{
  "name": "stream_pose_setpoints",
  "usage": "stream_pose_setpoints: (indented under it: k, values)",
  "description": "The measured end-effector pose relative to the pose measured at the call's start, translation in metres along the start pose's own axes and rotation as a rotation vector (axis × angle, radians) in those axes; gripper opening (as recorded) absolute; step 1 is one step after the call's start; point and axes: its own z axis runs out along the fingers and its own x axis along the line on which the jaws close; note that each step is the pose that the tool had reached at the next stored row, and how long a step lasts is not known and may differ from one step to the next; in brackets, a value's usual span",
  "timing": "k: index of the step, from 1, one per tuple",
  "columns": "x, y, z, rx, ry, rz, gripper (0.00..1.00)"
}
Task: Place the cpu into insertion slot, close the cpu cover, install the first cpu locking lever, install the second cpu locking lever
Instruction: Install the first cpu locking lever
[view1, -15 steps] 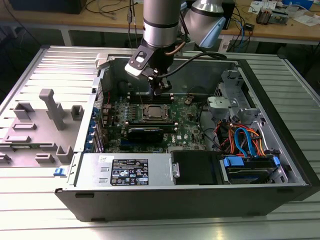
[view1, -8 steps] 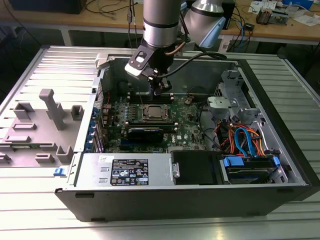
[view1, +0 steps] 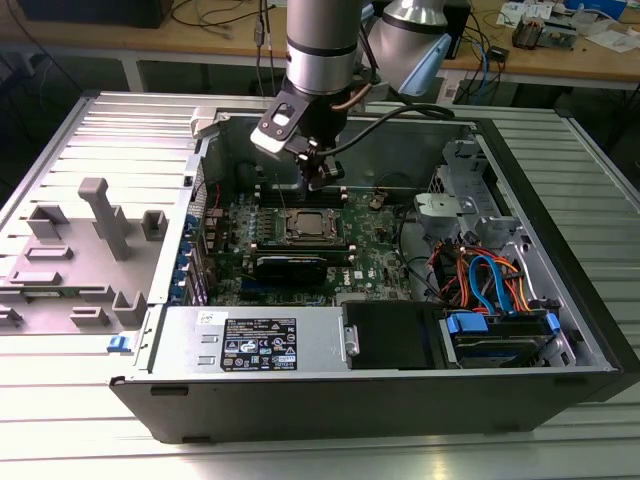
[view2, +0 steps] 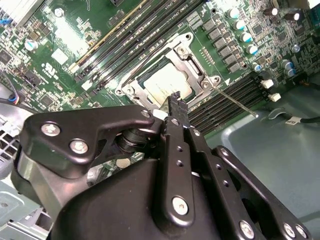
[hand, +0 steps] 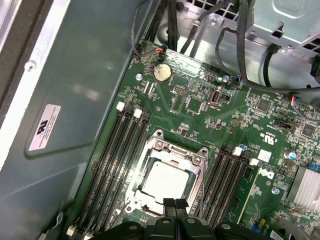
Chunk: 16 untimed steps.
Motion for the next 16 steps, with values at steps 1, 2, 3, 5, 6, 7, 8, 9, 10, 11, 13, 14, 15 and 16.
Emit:
stream_pose_setpoints:
  k: [1, 2, 3, 5, 6, 7, 8, 9, 10, 11, 13, 14, 15, 16]
  values:
    - [0.0000, 0.0000, 0.0000, 0.0000, -0.0001, -0.014, 0.11]
    - [0.0000, 0.0000, 0.0000, 0.0000, -0.0002, -0.029, 0.11]
    - [0.0000, 0.0000, 0.0000, 0.0001, -0.0002, -0.047, 0.11]
    - [0.0004, -0.0013, 0.0000, 0.0000, -0.0003, -0.070, 0.11]
    - [0.0009, -0.0027, -0.0001, 0.0001, -0.0003, -0.074, 0.11]
    - [0.0022, -0.0058, 0.0000, 0.0001, -0.0003, -0.077, 0.11]
    - [0.0031, -0.0079, 0.0000, 0.0001, -0.0003, -0.079, 0.11]
    - [0.0042, -0.0106, 0.0000, 0.0001, -0.0003, -0.082, 0.11]
    - [0.0053, -0.0132, 0.0001, 0.0000, -0.0003, -0.086, 0.11]
    - [0.0057, -0.0143, 0.0001, 0.0000, -0.0003, -0.093, 0.11]
    - [0.0058, -0.0146, 0.0001, 0.0001, -0.0005, -0.123, 0.11]
    - [0.0058, -0.0146, 0.0002, 0.0001, -0.0005, -0.148, 0.11]
    - [0.0059, -0.0147, 0.0002, 0.0002, -0.0007, -0.176, 0.11]
    - [0.0058, -0.0147, 0.0002, 0.0003, -0.0009, -0.202, 0.11]
